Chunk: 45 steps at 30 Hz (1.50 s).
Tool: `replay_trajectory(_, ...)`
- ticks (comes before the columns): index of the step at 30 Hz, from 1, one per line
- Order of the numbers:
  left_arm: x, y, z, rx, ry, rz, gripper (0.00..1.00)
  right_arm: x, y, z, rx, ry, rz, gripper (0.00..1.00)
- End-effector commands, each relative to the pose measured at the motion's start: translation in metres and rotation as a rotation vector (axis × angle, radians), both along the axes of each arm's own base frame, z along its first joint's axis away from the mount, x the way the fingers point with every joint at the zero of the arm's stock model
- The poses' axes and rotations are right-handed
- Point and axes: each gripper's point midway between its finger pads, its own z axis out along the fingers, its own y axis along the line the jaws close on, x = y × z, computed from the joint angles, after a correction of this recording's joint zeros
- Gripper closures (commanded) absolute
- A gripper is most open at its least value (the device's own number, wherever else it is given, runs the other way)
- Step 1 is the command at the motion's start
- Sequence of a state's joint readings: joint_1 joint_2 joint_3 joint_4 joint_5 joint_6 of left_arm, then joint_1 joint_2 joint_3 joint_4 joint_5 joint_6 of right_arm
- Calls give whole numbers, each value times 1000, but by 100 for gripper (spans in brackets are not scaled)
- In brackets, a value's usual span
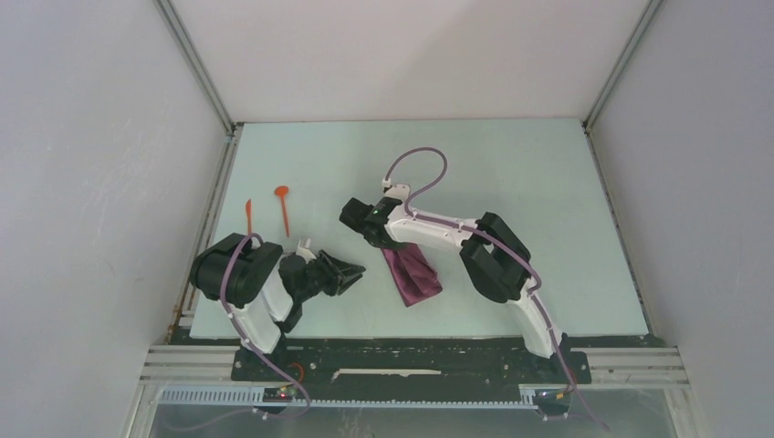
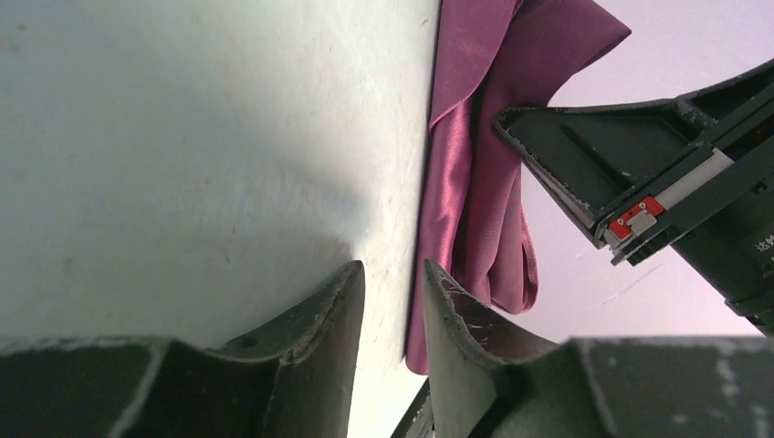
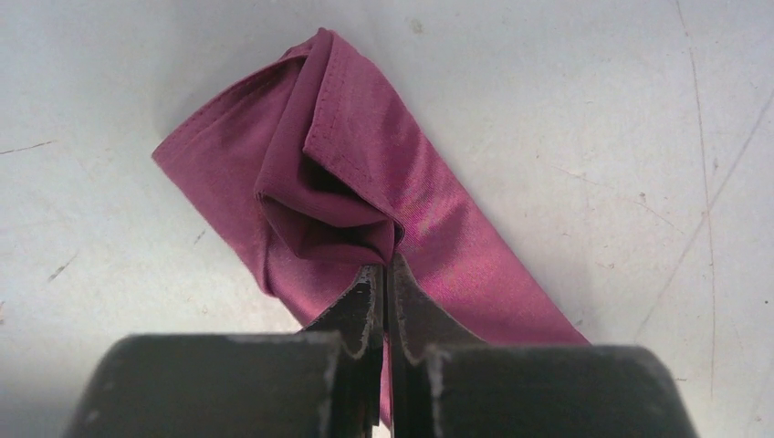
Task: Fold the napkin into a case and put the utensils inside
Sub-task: Fold the 2/3-rectangle-folded napkin at the center of the board.
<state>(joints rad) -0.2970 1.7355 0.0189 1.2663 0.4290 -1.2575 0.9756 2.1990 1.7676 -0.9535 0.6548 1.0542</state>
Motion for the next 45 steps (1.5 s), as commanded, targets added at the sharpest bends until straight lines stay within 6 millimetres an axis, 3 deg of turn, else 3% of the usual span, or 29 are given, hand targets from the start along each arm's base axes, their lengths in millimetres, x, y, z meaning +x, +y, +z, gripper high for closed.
replay_trajectory(1,-20,19,-27,64,85,38,60,1,12,11,12,-43,-28,100)
replay_trajectory(16,-16,23,-25,75,61,42,59,-1,32,-17,233,80,-59,100)
replay_trajectory(20,-12,20,-23,76,51,26,59,-2,30,-25,278,106,-72,100)
replay_trajectory(24,-13,20,-23,100,48,-1,58,-9,21,-46,369,160,-72,100)
replay_trajectory(27,-1,18,-14,118,5,-10,57,-11,19,-52,466,174,-24,100)
replay_trajectory(34,10,23,-1,227,-35,-35,57,-16,23,-48,591,170,147,66)
replay_trajectory(42,36,21,58,329,-146,-107,52,-20,39,-24,830,81,366,45)
replay_trajectory(45,47,16,73,331,-159,-135,53,-20,42,-12,931,38,456,43)
